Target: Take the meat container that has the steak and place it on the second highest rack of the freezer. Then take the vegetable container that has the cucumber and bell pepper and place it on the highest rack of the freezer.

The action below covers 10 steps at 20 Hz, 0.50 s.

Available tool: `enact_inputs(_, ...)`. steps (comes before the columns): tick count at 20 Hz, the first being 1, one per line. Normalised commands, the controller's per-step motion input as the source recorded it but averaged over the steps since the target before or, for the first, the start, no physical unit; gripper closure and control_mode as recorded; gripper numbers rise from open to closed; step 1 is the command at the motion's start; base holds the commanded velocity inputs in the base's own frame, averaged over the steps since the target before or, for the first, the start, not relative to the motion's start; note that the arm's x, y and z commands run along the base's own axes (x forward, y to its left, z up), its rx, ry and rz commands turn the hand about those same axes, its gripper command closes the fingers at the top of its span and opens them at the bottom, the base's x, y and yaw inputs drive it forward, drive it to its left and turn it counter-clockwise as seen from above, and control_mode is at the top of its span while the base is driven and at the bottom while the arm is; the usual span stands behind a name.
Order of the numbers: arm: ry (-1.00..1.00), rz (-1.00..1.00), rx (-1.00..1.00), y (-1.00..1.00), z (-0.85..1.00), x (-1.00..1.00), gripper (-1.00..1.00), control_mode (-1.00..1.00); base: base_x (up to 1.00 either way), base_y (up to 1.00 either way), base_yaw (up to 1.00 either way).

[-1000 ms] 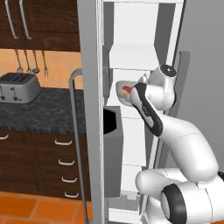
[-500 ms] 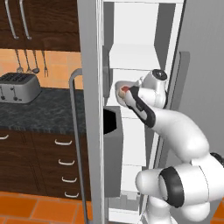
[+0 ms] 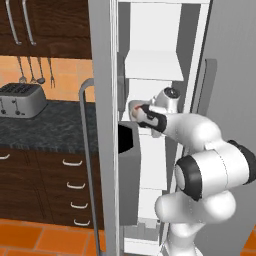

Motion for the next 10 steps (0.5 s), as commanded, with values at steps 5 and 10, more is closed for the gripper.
enact_inputs(5,0.09,0.00,-0.01,-0.03,-0.28,0.60,1.00,-1.00,0.00,0.00,0.00)
enact_inputs(10,0.08,0.00,-0.02,-0.14,-0.28,0.50,1.00,-1.00,0.00,0.00,0.00)
